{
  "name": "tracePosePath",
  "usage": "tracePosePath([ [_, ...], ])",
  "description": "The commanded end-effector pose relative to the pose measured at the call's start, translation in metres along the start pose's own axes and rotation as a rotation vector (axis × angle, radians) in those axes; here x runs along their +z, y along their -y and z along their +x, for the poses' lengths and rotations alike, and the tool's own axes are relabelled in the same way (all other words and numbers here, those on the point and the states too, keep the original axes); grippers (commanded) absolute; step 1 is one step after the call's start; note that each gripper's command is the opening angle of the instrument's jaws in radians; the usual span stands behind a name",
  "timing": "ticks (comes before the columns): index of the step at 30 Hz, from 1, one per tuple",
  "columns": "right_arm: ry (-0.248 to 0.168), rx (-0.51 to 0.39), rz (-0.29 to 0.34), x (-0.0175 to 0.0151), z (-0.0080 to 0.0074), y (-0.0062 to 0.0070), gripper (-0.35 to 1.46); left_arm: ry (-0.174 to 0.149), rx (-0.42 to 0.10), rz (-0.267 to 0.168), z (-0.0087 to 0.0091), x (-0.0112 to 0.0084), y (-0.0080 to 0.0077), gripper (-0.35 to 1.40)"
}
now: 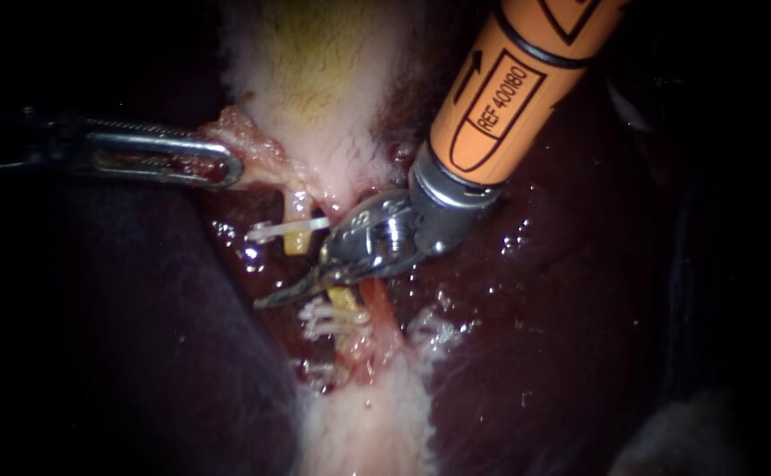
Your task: Go back from the cut left tube
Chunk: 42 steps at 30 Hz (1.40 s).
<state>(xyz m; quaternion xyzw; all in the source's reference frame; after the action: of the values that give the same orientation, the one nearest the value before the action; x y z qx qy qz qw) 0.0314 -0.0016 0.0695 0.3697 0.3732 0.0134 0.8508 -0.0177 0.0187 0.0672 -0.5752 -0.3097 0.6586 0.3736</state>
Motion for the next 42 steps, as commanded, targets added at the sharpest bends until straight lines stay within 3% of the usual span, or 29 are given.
tracePosePath([
  [1,-0.003,-0.001,0.004,0.0000,0.0000,0.0001,-0.35,0.000,0.000,0.000,0.0000,0.0000,0.0000,-0.35],
  [3,-0.014,-0.002,0.007,-0.0001,0.0000,0.0002,-0.35,0.000,0.000,-0.001,0.0000,-0.0001,0.0000,-0.35],
  [4,-0.023,-0.003,0.010,-0.0001,0.0001,0.0002,-0.25,0.000,0.000,-0.001,0.0000,-0.0001,0.0000,-0.35],
  [6,-0.063,-0.006,0.022,-0.0002,0.0001,0.0002,0.15,0.000,0.000,-0.001,0.0000,-0.0001,0.0000,-0.35],
  [10,-0.093,-0.001,0.009,-0.0002,0.0002,0.0002,0.64,0.000,0.000,-0.001,0.0000,-0.0001,0.0000,-0.35],
  [15,-0.102,0.000,0.001,-0.0003,0.0003,0.0002,0.88,0.001,0.000,-0.002,0.0000,-0.0002,0.0001,-0.35],
  [23,-0.115,0.000,-0.015,-0.0005,0.0004,0.0005,1.09,0.001,0.000,-0.002,0.0000,-0.0002,0.0002,-0.35],
  [26,-0.136,0.005,-0.100,-0.0009,0.0003,0.0015,1.28,0.001,0.000,-0.002,0.0000,-0.0002,0.0002,-0.35],
  [27,-0.148,0.009,-0.150,-0.0011,0.0002,0.0019,1.36,0.001,0.000,-0.002,0.0000,-0.0002,0.0002,-0.35],
  [28,-0.170,0.022,-0.245,-0.0014,0.0001,0.0026,1.45,0.001,0.000,-0.002,0.0000,-0.0002,0.0002,-0.35],
  [31,-0.180,0.012,-0.350,-0.0027,-0.0002,0.0043,1.45,0.001,0.000,-0.002,0.0000,-0.0002,0.0002,-0.35],
  [36,-0.168,-0.032,-0.448,-0.0066,-0.0012,0.0062,1.45,0.002,0.000,-0.004,-0.0001,-0.0004,0.0006,-0.35],
  [42,-0.155,-0.022,-0.514,-0.0126,-0.0033,0.0073,1.45,0.002,0.000,-0.004,-0.0001,-0.0004,0.0007,-0.35],
])
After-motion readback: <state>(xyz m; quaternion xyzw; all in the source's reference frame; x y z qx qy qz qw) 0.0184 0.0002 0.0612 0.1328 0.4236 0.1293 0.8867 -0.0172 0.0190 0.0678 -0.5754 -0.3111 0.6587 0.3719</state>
